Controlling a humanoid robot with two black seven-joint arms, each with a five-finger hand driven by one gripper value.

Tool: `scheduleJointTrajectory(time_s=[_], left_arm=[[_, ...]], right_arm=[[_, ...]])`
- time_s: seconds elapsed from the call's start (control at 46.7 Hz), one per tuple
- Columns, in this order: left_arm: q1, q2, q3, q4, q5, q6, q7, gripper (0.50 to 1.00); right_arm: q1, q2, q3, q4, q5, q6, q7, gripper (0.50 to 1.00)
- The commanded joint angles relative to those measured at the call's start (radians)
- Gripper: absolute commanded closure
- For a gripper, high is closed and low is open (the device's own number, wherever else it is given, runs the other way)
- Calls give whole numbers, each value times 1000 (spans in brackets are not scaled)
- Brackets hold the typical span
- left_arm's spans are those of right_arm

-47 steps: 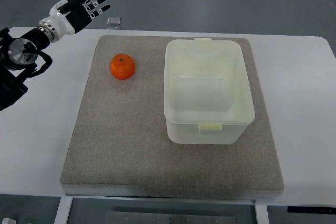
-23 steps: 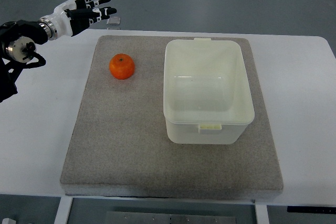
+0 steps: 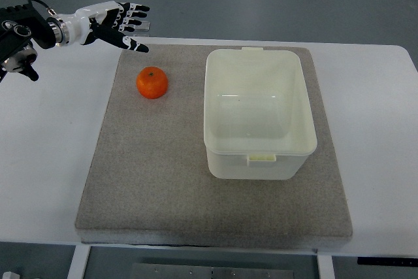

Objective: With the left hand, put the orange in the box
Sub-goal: 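Move the left hand forward toward the orange on the mat, then lower the left hand and close its fingers around the orange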

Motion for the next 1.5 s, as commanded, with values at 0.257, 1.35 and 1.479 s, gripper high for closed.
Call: scheduleJointTrajectory(time_s=[0.257, 1.35, 1.479], left_arm=[[-6, 24, 70, -85, 345, 7, -37, 506], [12, -62, 144, -108, 641, 121, -38, 666], [12, -62, 144, -108, 647, 124, -38, 741]], right_arm=[[0, 0, 0, 0, 0, 0, 0, 568], [0, 0, 0, 0, 0, 0, 0, 568], [0, 0, 0, 0, 0, 0, 0, 568]])
